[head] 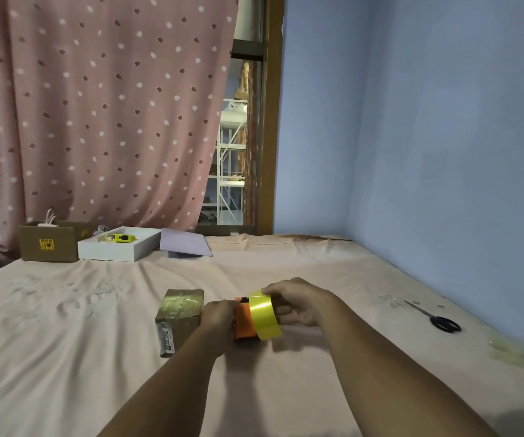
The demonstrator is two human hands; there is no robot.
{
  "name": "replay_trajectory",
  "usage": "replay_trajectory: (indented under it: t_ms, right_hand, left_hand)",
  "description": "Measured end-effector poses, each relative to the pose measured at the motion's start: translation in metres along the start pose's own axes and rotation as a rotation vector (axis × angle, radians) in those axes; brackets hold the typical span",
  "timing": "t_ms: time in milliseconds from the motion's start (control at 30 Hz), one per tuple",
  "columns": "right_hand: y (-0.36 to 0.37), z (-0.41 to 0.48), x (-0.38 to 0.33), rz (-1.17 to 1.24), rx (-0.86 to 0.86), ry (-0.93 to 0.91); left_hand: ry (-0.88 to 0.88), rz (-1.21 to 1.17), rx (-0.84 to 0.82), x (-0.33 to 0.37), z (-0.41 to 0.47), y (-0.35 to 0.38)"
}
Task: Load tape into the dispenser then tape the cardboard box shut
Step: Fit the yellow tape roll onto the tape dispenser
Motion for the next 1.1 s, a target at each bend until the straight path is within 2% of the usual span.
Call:
replay_trajectory:
  t_ms: [133, 533, 633, 833, 967, 1100]
  right_hand:
    - [0.012, 0.007, 0.006, 0.142, -0.014, -0.023]
    - [0.026, 0.015, 0.032, 0.481, -0.038, 0.06]
    - [0.026, 0.016, 0.03, 0.44, -0.027, 0.072]
    - [0.034, 0.022, 0.022, 0.305, -0.019, 0.102]
    - [0.039, 0.02, 0.013, 0.303, 0.037, 0.106]
    - [0.048, 0.017, 0.006, 0.495, 0.016, 0.146]
  left_hand:
    - [-0.037, -0.118, -0.011, 0.0, -0.001, 0.001]
    - [-0.073, -0.195, -0.14, -0.006, -0.003, -0.007]
    - [-0.035, -0.153, -0.214, -0.005, -0.003, -0.008]
    - [-0.008, -0.004, -0.479, -0.004, -0.012, -0.011]
    - [0.013, -0.018, -0.416, -0.007, -0.013, -0.011]
    - [0.072, -0.053, -0.312, -0.007, -0.015, -0.003]
Point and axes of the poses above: each hand's wrist, its own z-axis towards the middle knuckle, its own y-axis out of the palm, x = y × z, the point moved 1 cm from there along z, towards the middle knuckle, and after that the axes turned 14 degrees about -z, right-handed, at the moved point
